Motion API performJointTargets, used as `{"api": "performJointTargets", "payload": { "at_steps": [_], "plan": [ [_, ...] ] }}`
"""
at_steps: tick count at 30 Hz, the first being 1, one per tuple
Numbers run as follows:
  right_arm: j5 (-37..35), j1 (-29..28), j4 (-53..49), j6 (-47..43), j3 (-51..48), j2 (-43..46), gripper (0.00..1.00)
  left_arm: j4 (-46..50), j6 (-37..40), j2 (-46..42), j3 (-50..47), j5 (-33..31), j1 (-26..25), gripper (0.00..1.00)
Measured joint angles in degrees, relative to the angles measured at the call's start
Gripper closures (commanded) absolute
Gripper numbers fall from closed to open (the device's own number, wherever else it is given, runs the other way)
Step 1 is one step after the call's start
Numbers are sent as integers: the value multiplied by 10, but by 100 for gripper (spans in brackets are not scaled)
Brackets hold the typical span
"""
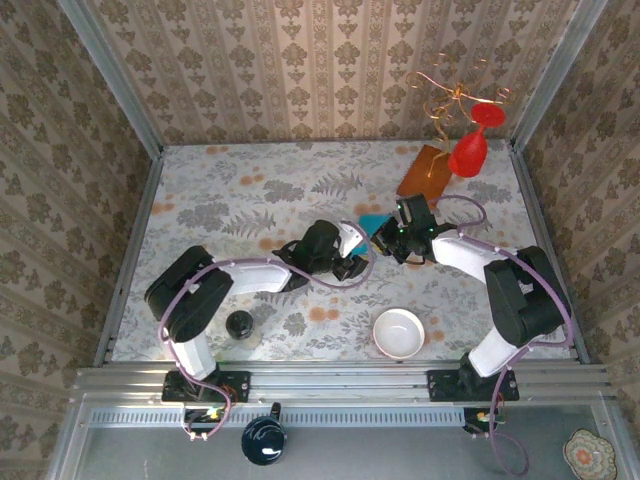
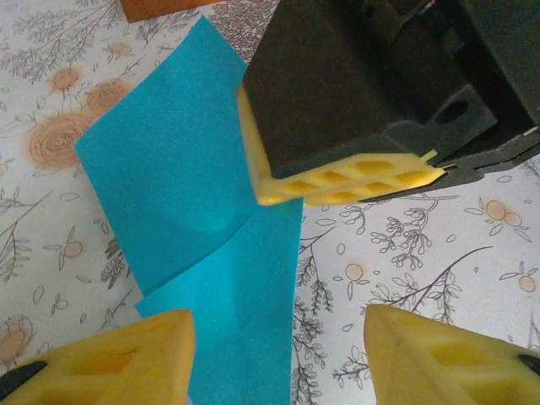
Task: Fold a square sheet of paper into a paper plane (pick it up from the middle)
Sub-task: Fold the wing for the fifth time at the center of the table.
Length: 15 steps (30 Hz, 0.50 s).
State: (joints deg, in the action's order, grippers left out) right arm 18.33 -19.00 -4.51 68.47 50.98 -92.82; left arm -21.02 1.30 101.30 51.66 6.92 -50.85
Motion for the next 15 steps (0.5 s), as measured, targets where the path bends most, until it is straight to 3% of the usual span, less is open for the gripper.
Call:
{"api": "performJointTargets", "payload": {
  "at_steps": [15],
  "plan": [
    [2, 4, 0, 30, -4, 0, 95, -86, 67, 62, -21, -30, -1, 55]
  ]
}}
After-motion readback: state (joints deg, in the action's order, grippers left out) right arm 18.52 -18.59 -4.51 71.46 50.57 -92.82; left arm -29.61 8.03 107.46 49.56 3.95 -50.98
